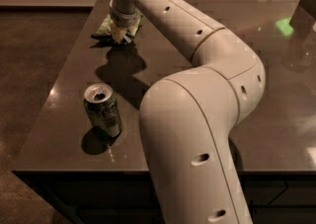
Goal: Pick green jalapeno chip bag
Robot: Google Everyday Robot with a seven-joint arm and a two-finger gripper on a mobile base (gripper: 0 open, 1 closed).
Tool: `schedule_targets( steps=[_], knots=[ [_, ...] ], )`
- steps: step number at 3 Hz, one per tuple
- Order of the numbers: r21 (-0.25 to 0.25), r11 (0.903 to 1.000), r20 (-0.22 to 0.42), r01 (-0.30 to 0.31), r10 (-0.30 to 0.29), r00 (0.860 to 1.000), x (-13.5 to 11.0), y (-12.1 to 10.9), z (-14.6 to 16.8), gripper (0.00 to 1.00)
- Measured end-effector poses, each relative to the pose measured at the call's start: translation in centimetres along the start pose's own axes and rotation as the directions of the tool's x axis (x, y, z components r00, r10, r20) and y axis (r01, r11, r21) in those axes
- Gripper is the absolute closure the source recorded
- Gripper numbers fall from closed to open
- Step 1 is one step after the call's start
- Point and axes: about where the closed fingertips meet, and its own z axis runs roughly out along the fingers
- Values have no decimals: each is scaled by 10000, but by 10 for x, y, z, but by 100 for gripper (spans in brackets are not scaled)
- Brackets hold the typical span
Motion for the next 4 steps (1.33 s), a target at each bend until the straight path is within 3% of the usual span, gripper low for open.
schedule_targets(
  steps=[2,4],
  knots=[
    [-1329,9900,1618,479,-260,9865,8,16,-85,100],
    [-2113,9578,3108,1946,-1230,9425,16,35,-174,100]
  ],
)
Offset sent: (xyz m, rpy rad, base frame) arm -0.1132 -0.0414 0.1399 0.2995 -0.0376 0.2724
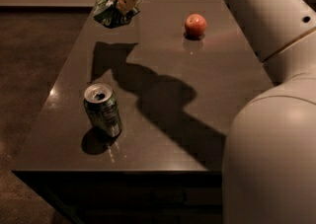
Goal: Pick green jalapeno chip bag
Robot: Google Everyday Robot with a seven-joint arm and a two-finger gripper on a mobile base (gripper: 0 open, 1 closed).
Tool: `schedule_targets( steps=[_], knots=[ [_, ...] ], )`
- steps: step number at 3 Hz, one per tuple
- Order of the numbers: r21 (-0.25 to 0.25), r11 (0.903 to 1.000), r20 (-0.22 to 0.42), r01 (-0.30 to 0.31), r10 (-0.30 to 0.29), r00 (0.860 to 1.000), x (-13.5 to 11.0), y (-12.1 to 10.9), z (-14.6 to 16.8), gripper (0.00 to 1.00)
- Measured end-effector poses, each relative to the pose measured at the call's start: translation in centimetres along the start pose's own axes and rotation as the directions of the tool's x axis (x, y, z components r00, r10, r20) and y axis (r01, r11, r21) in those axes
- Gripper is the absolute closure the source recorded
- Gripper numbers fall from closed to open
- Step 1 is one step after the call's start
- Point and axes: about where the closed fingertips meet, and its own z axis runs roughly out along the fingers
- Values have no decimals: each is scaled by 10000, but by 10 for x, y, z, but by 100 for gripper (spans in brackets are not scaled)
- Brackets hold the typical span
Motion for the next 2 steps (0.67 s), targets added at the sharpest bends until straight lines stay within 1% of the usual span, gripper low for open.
schedule_targets(
  steps=[1,2],
  knots=[
    [-489,9969,441,624,-602,9972,-6,16,-24,100],
    [-491,9968,441,624,-602,9972,-6,16,-24,100]
  ],
)
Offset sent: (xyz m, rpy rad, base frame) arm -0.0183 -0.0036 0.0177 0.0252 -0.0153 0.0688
